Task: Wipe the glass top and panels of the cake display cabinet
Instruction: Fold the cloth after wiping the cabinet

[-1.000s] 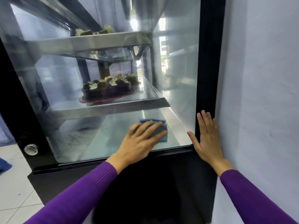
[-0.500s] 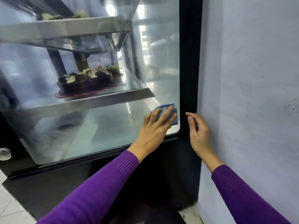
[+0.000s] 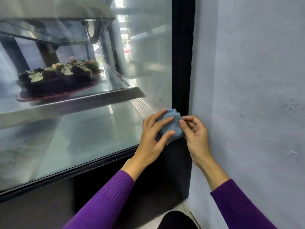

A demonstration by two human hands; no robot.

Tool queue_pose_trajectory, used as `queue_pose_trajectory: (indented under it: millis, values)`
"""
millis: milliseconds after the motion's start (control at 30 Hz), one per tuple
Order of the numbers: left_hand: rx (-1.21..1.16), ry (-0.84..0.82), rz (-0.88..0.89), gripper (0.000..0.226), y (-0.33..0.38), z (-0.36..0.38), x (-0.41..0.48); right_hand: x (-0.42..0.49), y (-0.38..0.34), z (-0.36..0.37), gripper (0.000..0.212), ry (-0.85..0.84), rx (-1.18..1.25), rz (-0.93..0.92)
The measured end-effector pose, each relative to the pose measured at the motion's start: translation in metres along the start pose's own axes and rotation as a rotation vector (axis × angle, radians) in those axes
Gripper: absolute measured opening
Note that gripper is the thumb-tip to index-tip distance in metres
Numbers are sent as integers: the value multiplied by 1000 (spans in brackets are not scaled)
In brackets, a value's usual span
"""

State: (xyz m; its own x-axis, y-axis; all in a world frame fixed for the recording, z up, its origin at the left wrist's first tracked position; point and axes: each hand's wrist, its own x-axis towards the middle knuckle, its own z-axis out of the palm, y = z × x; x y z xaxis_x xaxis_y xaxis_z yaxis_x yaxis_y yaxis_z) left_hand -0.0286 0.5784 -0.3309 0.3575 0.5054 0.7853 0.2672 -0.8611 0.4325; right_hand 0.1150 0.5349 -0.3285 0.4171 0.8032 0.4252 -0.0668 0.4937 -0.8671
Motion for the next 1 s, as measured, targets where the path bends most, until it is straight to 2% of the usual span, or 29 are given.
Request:
queue_pose_trajectory:
  millis: [133,300,433,567,633,700,833,900,1000]
  values:
    - [-237,69,-110,50,33,13,34,1,-40,-12,9,54,-109,-222]
    - [-405,23,-119,24,47,22,70,1,-57,-21,14,134,-374,-481]
    - [-609,-106,-216,20,64,8,106,12,-85,-18,13,179,-672,-583]
    - [-684,-239,-251,33,81,-29,157,35,-149,-13,15,130,-911,-584]
    - [-635,-317,-211,43,93,-45,179,45,-179,-7,13,122,-934,-578]
    - [-586,-364,-184,40,109,-58,197,52,-210,1,9,106,-898,-544]
    - [-759,-396,-405,19,151,-96,237,65,-283,23,7,124,-823,-376]
    - [-892,-446,-553,29,175,-116,259,72,-323,36,7,158,-779,-318]
    - [-1133,-555,-798,59,210,-144,284,80,-384,57,15,200,-710,-231]
